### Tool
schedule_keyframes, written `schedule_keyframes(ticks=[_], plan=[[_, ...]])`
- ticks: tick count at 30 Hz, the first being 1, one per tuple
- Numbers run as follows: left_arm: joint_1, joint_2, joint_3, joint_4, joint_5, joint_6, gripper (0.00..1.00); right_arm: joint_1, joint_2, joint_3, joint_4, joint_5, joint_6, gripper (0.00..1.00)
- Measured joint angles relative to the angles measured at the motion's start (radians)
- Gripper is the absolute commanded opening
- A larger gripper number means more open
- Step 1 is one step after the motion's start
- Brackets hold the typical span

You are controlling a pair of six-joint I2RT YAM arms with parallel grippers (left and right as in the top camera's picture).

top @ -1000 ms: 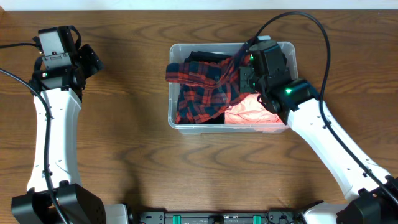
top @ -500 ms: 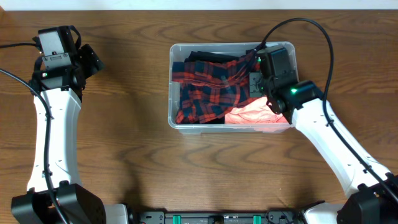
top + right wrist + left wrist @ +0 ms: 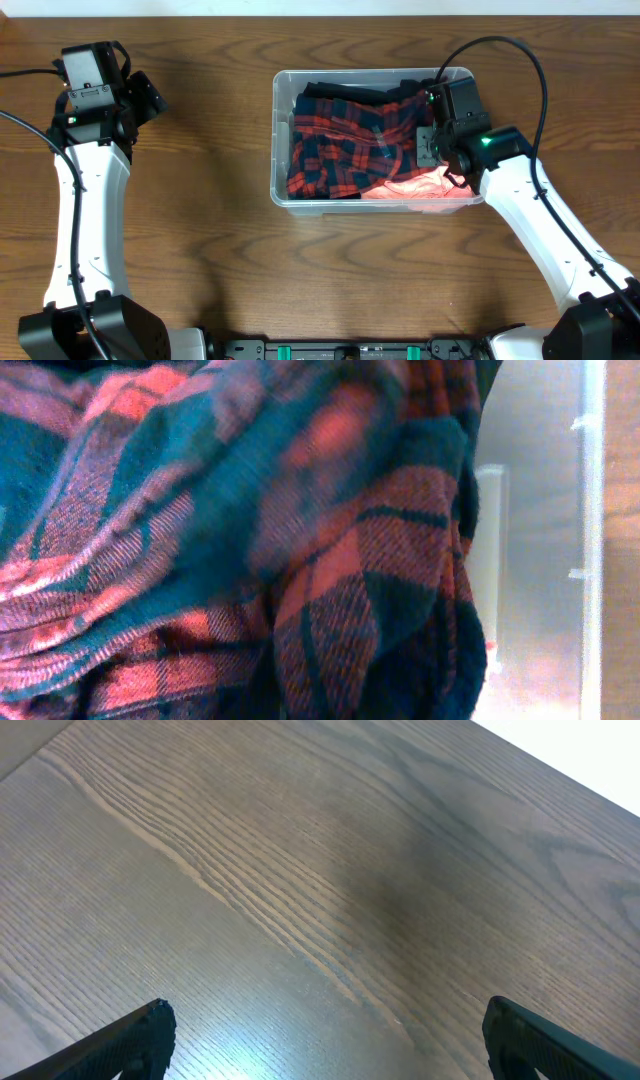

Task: Pack container
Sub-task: 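Lower the plaid shirt onto the bin's clothes and release, then push the plaid shirt's edges down into the bin with the right gripper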

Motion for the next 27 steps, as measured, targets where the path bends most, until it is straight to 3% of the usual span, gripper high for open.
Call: schedule_keyframes(ticks=[3, 7, 9, 20, 23, 24, 27], plan=[[0.0, 0.0, 0.0, 0.0, 0.0, 0.0, 0.98, -0.001, 0.0, 0.0, -0.055, -0.008, -0.001, 0.61], [0.0, 0.0, 0.0, 0.0, 0.0, 0.0, 0.98, -0.002, 0.0, -0.001, -0.1, -0.002, -0.009, 0.84], [0.0, 0.0, 0.0, 0.0, 0.0, 0.0, 0.98, -0.003, 0.0, -0.001, -0.094, 0.004, -0.024, 0.87], [0.0, 0.0, 0.0, 0.0, 0.0, 0.0, 0.98, -0.002, -0.023, 0.059, -0.008, 0.004, -0.156, 0.89], [0.0, 0.0, 0.0, 0.0, 0.0, 0.0, 0.98, -0.002, -0.059, 0.099, 0.038, 0.003, -0.174, 0.83], [0.0, 0.0, 0.0, 0.0, 0.0, 0.0, 0.98, -0.002, -0.071, 0.107, 0.051, 0.003, -0.178, 0.75], [0.0, 0.0, 0.0, 0.0, 0.0, 0.0, 0.98, -0.002, -0.096, 0.119, 0.076, 0.005, -0.194, 0.25]])
